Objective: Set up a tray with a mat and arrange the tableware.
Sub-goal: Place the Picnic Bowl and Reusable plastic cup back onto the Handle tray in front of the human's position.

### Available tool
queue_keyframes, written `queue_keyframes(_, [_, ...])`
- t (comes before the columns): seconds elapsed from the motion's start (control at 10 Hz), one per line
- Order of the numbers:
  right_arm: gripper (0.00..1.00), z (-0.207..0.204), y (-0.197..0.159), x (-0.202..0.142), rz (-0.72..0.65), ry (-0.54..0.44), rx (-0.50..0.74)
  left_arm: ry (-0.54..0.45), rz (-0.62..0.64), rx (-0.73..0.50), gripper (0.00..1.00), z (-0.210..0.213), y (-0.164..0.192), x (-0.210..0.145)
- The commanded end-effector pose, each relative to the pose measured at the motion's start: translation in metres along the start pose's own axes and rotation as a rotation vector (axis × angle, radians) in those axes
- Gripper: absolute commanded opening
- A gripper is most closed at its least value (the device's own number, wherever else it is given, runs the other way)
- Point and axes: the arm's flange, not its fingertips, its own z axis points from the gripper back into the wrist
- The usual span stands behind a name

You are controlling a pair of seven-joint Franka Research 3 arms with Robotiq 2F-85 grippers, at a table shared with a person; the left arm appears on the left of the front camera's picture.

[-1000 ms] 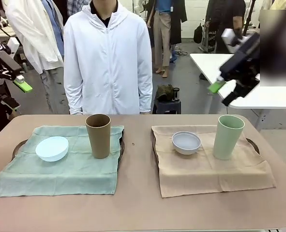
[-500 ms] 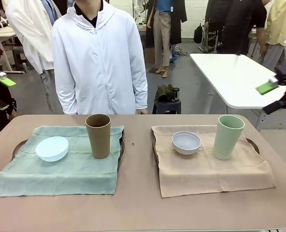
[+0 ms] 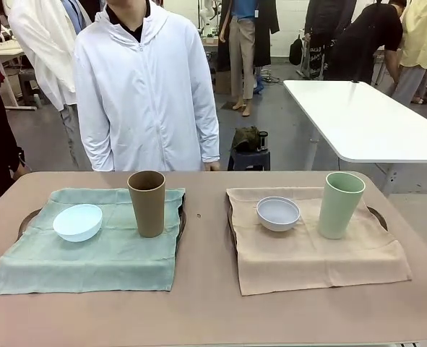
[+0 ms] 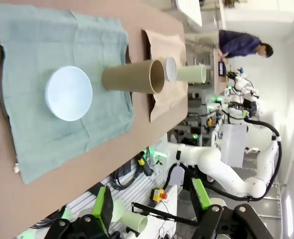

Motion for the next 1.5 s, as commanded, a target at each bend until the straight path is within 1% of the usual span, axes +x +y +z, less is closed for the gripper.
queue_keyframes(0.0, [1.00,0.011,-0.022,-0.019,-0.052,-0.046,0.061,-0.055,-0.027,0.032,0.83,0.004,0.007,-0.010])
queue_keyframes(0.1, [1.00,0.015,-0.029,-0.028,-0.078,-0.059,0.074,-0.058,-0.026,0.032,0.83,0.008,0.009,-0.014])
queue_keyframes(0.2, [1.00,0.016,-0.034,-0.032,-0.093,-0.054,0.083,-0.039,-0.037,0.019,0.83,0.008,0.008,-0.017])
queue_keyframes(0.3, [1.00,0.012,-0.033,-0.028,-0.102,-0.035,0.090,-0.002,-0.073,0.014,0.83,0.004,0.002,-0.019])
queue_keyframes(0.4, [1.00,0.019,-0.029,-0.029,-0.093,-0.055,0.058,-0.052,-0.003,0.012,0.83,0.014,0.005,-0.008])
queue_keyframes(1.4, [1.00,0.019,-0.029,-0.029,-0.093,-0.055,0.058,-0.052,-0.003,0.012,0.83,0.014,0.005,-0.008])
